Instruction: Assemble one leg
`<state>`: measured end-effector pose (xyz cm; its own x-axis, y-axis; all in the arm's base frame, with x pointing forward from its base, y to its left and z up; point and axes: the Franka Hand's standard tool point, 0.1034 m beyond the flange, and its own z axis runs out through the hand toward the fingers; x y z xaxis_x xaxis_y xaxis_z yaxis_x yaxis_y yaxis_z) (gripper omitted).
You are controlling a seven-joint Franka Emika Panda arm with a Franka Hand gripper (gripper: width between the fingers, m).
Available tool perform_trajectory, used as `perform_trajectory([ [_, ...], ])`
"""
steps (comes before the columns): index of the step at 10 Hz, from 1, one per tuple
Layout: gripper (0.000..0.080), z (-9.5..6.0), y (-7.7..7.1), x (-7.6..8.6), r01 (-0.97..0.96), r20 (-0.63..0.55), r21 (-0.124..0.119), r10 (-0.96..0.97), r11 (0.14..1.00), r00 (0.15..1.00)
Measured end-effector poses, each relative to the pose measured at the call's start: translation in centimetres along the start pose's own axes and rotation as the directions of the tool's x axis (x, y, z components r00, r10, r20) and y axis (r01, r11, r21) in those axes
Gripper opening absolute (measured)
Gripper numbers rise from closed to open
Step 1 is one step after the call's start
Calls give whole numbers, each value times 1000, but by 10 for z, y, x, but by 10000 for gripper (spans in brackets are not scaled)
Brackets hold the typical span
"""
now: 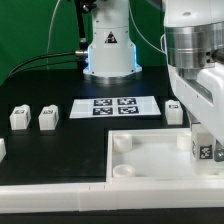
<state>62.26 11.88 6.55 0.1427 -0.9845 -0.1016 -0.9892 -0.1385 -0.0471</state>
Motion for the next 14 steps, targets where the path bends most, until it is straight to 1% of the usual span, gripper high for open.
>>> perform_trajectory([
  [1,646,1,1,1,179,-1,-3,-179,984,984],
  [2,646,1,1,0,300,-1,-8,-300,954,954],
  [3,649,0,0,-2,405,-6,-19,-405,914,914],
  [4,649,-2,-1,-4,531,-17,-33,-532,846,847],
  [5,649,-2,-1,-6,602,-14,-43,-603,797,798],
  [7,649,-4,-3,-5,806,-14,-60,-808,589,590],
  [9,649,-4,-3,-1,920,-1,-62,-922,386,387],
  [11,649,-4,-4,-1,967,7,-62,-968,249,249],
  [12,649,-4,-4,-1,976,9,-61,-977,211,212],
  [13,649,-4,-4,-1,973,9,-60,-975,222,223],
  [14,525,-4,-4,-1,973,9,-60,-975,222,223],
])
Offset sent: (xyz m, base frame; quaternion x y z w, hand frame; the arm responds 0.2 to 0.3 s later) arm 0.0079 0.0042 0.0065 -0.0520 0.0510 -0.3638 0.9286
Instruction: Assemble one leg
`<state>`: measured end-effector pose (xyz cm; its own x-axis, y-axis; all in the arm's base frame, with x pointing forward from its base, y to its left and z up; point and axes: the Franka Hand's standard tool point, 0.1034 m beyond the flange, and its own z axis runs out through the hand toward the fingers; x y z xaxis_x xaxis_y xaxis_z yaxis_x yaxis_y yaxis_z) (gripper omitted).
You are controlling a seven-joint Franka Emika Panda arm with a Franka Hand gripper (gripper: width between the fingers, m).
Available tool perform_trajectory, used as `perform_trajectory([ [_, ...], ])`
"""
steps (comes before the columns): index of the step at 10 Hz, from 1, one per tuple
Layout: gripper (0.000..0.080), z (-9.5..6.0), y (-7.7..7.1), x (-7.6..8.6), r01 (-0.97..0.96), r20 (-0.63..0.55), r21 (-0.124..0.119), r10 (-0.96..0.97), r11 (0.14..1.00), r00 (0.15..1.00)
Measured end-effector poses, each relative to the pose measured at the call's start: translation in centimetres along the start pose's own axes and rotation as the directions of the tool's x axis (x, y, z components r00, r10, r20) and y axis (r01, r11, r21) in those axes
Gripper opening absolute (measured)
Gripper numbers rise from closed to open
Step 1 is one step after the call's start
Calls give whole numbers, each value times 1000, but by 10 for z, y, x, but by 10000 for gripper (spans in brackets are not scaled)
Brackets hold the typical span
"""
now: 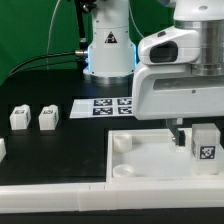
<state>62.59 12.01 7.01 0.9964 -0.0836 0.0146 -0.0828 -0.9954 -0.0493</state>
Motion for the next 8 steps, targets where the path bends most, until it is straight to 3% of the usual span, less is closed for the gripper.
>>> perform_trajectory([
  [1,525,0,0,0,0,0,0,0,1000,1000],
  [3,292,0,3,1,-3,0,-3,3,1000,1000],
  [6,292,0,3,0,-4,0,-3,4,1000,1000],
  [8,292,0,4,1,-121,-3,0,121,993,993],
])
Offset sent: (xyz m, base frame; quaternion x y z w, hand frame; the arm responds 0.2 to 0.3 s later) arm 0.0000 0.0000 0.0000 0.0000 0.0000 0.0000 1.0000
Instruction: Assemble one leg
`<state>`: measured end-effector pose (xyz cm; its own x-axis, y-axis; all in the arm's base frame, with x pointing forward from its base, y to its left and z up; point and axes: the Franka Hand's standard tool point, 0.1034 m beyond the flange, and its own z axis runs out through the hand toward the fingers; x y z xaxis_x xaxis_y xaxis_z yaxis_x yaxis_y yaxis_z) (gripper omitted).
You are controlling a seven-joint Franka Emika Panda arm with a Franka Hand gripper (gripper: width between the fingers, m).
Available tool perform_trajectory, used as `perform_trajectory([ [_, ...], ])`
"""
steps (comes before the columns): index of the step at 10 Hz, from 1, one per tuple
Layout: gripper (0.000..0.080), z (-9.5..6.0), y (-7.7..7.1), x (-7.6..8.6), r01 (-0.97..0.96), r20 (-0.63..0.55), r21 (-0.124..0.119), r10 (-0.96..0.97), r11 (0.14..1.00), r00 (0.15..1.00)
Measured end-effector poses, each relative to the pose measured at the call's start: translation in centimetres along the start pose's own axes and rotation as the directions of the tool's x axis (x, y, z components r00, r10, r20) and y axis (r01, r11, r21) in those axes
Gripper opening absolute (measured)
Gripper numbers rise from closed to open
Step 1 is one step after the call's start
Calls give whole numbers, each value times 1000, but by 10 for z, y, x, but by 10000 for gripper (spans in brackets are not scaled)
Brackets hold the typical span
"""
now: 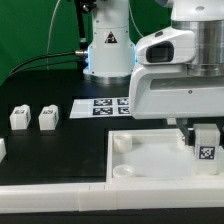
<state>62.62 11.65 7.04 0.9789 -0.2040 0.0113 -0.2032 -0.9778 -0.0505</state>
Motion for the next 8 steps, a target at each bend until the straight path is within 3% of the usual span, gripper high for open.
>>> perform_trajectory([
  [4,301,0,15,2,-357,-23,-20,357,934,934],
  [7,304,-1,24,3,-443,-37,-36,441,896,897],
  [8,383,0,24,3,-443,-36,-35,441,896,897],
])
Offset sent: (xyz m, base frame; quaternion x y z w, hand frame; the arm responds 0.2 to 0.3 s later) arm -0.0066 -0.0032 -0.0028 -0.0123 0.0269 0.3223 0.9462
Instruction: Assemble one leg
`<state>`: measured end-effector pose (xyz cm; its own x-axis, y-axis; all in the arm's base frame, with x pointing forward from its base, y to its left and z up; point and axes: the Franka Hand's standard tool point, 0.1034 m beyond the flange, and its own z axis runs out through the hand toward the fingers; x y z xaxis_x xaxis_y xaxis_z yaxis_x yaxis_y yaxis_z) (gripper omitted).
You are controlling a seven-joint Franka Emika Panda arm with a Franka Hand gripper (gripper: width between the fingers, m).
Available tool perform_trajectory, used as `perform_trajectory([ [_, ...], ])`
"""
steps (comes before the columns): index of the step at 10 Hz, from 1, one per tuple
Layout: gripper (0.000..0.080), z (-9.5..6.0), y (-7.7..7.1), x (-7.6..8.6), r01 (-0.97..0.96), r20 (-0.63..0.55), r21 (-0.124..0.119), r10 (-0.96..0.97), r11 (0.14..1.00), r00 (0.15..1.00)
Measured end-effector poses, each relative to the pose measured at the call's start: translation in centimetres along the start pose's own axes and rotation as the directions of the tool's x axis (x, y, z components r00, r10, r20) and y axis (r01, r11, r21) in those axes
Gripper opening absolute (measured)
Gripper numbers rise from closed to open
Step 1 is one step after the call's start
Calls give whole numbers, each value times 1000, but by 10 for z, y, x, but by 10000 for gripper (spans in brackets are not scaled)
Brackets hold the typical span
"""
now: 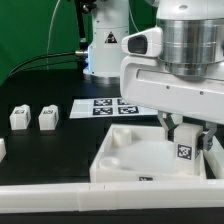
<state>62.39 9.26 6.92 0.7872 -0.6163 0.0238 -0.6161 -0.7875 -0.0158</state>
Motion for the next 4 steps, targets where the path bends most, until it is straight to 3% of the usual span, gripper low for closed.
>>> perform_trajectory([
  [1,519,1,0,0,0,0,0,0,1000,1000],
  [2,519,1,0,0,0,1,-1,0,1000,1000],
  [3,622,1,0,0,0,1,-1,0,1000,1000],
  [4,641,1,0,0,0,1,-1,0,1000,1000],
])
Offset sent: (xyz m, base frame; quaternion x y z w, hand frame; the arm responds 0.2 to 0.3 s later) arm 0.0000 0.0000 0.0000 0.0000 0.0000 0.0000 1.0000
